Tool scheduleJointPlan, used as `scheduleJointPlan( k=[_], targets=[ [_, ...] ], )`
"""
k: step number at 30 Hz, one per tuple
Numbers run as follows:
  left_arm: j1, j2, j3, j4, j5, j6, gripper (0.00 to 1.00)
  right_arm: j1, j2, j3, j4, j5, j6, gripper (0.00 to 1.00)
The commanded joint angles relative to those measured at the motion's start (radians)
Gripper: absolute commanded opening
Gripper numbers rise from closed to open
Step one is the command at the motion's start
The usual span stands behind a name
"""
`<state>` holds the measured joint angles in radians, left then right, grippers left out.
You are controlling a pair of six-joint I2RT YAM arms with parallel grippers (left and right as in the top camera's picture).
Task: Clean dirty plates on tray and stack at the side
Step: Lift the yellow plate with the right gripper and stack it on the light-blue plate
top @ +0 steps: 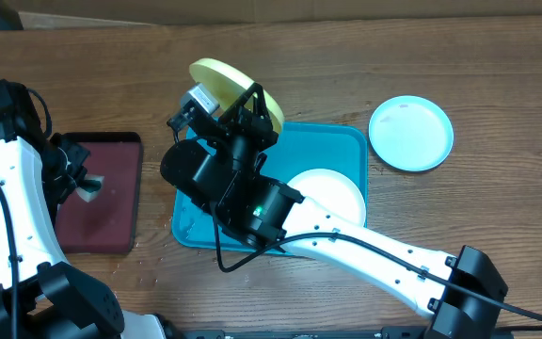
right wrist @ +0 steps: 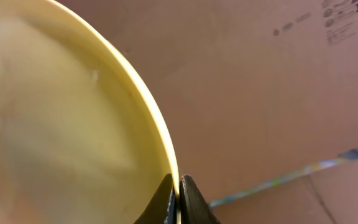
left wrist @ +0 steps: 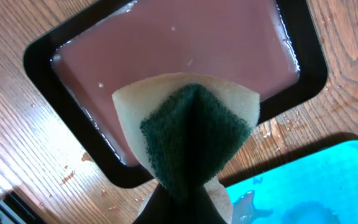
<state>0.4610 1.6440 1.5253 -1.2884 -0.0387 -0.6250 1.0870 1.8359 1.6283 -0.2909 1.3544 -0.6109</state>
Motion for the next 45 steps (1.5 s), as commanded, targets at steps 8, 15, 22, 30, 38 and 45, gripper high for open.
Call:
scheduleJointPlan(
  k=[8,15,22,30,38,45],
  targets=[
    [0.010,0.003,-0.007,0.003,0.023,0.029,0.04,-0.042,-0.009,0.011,-0.105,0.031,0.304,0.04],
    [0.010,0.003,-0.007,0.007,0.043,0.054,0.04,-0.227,-0.011,0.011,-0.500,-0.354,0.806,0.04],
    [0.010,0.003,-0.007,0.007,0.043,0.054,0.04,-0.527,-0.064,0.011,-0.599,-0.953,1.115,0.04],
    [0.010,0.003,-0.007,0.008,0.044,0.064,0.04,-0.956,-0.068,0.003,-0.756,-1.173,1.117,0.04],
    [0.010,0.003,-0.007,0.016,0.059,0.064,0.04,-1.267,-0.059,-0.114,-0.767,-1.284,1.083,0.04],
    [0.010,0.003,-0.007,0.018,0.059,0.065,0.04,-1.291,-0.059,-0.243,-0.614,-1.409,1.000,0.04]
  ],
)
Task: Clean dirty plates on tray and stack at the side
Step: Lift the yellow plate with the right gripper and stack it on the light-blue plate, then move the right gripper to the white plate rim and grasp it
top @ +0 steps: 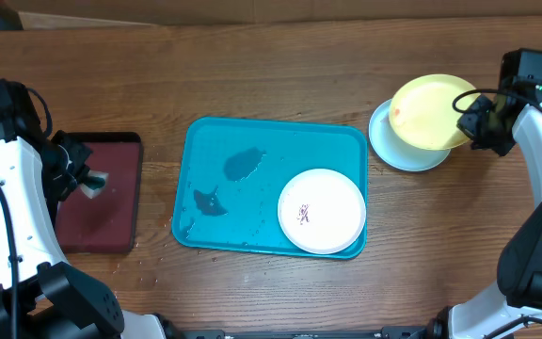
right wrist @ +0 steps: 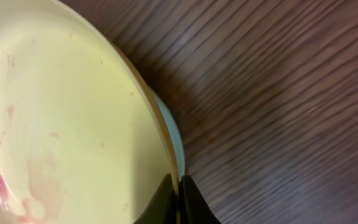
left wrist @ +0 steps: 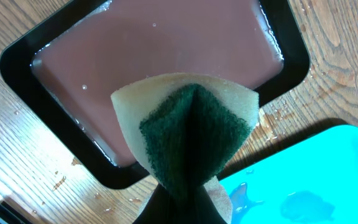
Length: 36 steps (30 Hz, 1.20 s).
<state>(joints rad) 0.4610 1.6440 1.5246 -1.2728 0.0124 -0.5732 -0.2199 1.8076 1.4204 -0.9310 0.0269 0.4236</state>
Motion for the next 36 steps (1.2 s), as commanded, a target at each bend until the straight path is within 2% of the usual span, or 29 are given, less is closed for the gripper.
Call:
scheduleJointPlan(
  k=[1,3,7,10,11,14,17,21,25,26,29,36],
  targets=[
    [0.010,0.003,-0.006,0.002,0.008,0.013,0.04,0.018,-0.031,-0.047,0.034,-0.081,-0.034,0.04],
    [0.010,0.003,-0.006,0.002,0.008,0.013,0.04,0.024,-0.031,-0.062,0.045,-0.081,-0.034,0.04],
    [0.010,0.003,-0.006,0.002,0.008,0.013,0.04,0.024,-0.031,-0.072,0.045,-0.063,-0.023,0.17],
    [0.010,0.003,-0.006,0.002,0.008,0.013,0.04,0.024,-0.031,-0.072,0.040,-0.074,-0.024,0.59],
    [0.010,0.003,-0.006,0.002,0.008,0.013,0.04,0.024,-0.031,-0.072,0.037,-0.094,-0.024,0.63],
    [0.010,0.003,-0.006,0.003,0.008,0.013,0.04,0.030,-0.031,-0.072,0.037,-0.238,-0.084,0.63],
    [0.010,0.003,-0.006,0.003,0.008,0.013,0.04,0.069,-0.031,-0.072,0.037,-0.484,-0.233,0.63],
    [0.010,0.003,-0.006,0.002,0.008,0.013,0.04,0.188,-0.031,-0.072,0.014,-0.547,-0.352,0.63],
    [0.010,0.003,-0.006,0.002,0.008,0.014,0.04,0.366,-0.031,-0.072,-0.005,-0.356,-0.389,0.63],
    [0.010,0.003,-0.006,0.002,0.008,0.017,0.04,0.411,-0.031,-0.073,-0.010,-0.253,-0.351,0.68],
    [0.010,0.003,-0.006,0.002,0.011,0.018,0.04,0.518,-0.026,-0.074,-0.018,-0.034,-0.193,0.68],
    [0.010,0.003,-0.006,0.001,0.019,0.021,0.04,0.676,0.015,-0.074,-0.021,0.036,-0.232,0.66]
  ],
)
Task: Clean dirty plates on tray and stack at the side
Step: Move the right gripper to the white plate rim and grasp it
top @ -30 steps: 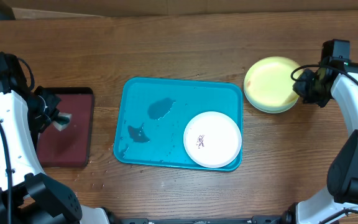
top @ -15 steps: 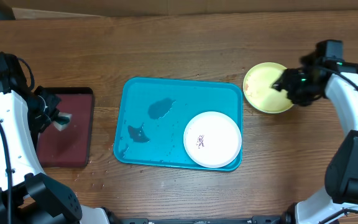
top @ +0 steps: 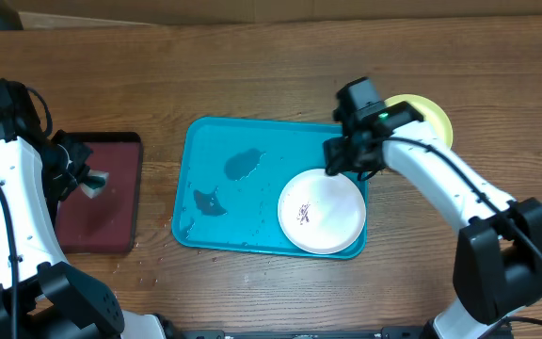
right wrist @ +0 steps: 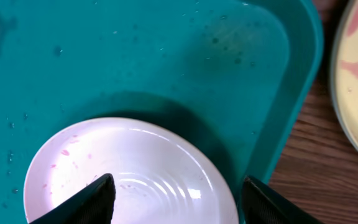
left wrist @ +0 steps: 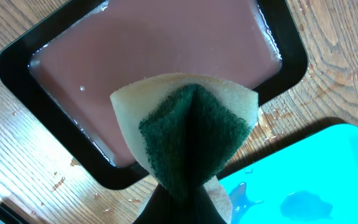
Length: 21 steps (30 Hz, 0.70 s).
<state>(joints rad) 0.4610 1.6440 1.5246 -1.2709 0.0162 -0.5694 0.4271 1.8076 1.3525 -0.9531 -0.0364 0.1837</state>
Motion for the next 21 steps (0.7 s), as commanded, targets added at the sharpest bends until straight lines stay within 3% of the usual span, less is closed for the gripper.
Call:
scheduleJointPlan(
  k=[1,9,21],
  targets=[
    [0.010,0.003,-0.006,-0.001,0.019,0.018,0.04,0.037,0.021,-0.006,0.000,0.109,0.007,0.66],
    [0.010,0.003,-0.006,0.000,0.037,0.032,0.05,0.031,0.078,-0.007,-0.009,0.165,0.003,0.68],
    [0.010,0.003,-0.006,0.000,0.037,0.032,0.04,0.026,0.163,-0.007,-0.026,0.006,-0.224,0.68]
  ],
)
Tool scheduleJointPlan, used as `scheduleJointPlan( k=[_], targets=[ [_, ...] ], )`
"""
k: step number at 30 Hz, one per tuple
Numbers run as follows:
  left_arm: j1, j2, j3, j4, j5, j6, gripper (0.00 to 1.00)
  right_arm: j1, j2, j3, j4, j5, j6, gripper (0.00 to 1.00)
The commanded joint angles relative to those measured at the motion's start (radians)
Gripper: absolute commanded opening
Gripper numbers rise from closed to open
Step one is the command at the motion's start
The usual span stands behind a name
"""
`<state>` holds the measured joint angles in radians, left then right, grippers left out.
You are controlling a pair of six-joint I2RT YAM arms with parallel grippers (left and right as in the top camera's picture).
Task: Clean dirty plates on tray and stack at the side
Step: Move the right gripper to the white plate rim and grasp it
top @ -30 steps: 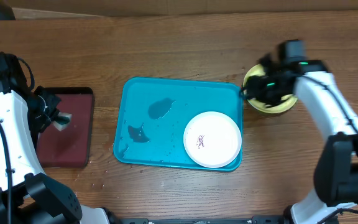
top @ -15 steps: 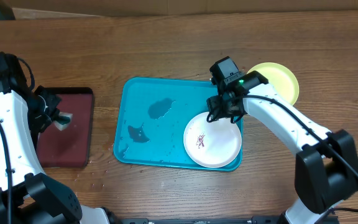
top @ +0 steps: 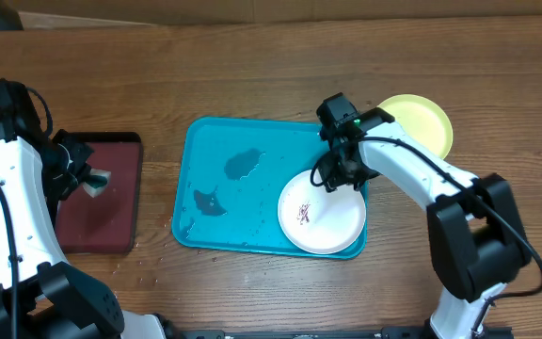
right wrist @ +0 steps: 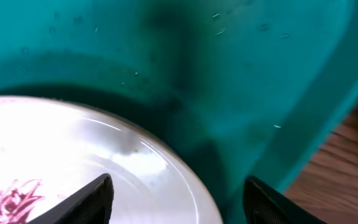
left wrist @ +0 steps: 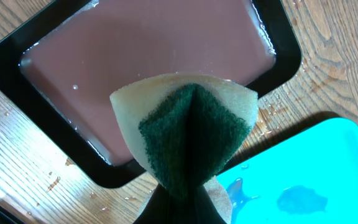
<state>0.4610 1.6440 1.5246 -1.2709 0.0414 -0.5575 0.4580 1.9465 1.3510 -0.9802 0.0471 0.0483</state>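
A white plate [top: 322, 213] with a red smear lies in the right half of the blue tray [top: 215, 160]. My right gripper [top: 334, 179] stands open low over the plate's far rim [right wrist: 166, 168], one finger over the plate and the other over the tray floor. A yellow plate [top: 422, 121] rests on the stack to the right of the tray. My left gripper [top: 81, 182] is shut on a folded green and tan sponge [left wrist: 188, 130] above the black basin [left wrist: 55, 46] of reddish water.
The black basin [top: 97, 193] sits left of the tray on the wooden table. Water puddles [top: 243, 163] lie on the tray's left half. A cardboard edge runs along the far side.
My right gripper has dropped closer to the white plate's far rim, still open. The left gripper holds the sponge over the basin as before.
My right gripper held the yellow plate tilted above the tray. Then it held the plate over the light blue plate at the right. Then it was open over the tray with the yellow plate left on the stack, and now it is at the white plate.
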Motion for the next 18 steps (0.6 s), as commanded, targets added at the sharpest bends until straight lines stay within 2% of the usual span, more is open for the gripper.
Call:
scheduleJointPlan(
  k=[1,4,5,8,9,10,12,15,18],
  targets=[
    [0.010,0.003,-0.006,0.000,0.011,0.020,0.04,-0.005,0.027,-0.006,0.001,-0.096,-0.108,0.68],
    [0.010,0.003,-0.006,0.001,0.011,0.020,0.04,-0.005,0.030,-0.005,0.002,-0.102,-0.109,0.67],
    [0.010,0.003,-0.006,0.001,0.011,0.020,0.04,-0.005,0.030,-0.005,0.003,-0.103,-0.109,0.63],
    [0.010,0.003,-0.006,0.002,0.011,0.020,0.04,-0.003,0.030,-0.005,0.016,-0.151,-0.109,0.48],
    [0.010,0.003,-0.006,0.002,0.011,0.020,0.04,-0.002,0.030,-0.005,0.027,-0.180,-0.109,0.35],
    [0.010,0.003,-0.006,0.003,0.011,0.020,0.04,-0.001,0.030,-0.005,0.036,-0.202,-0.109,0.28],
    [0.010,0.003,-0.006,0.004,0.011,0.020,0.04,0.004,0.030,-0.005,0.058,-0.237,-0.108,0.21],
    [0.010,0.003,-0.006,0.005,0.011,0.020,0.04,0.022,0.030,-0.005,0.114,-0.310,-0.093,0.23],
    [0.010,0.003,-0.006,0.005,0.011,0.020,0.04,0.050,0.030,0.011,0.195,-0.321,0.022,0.30]
  ],
)
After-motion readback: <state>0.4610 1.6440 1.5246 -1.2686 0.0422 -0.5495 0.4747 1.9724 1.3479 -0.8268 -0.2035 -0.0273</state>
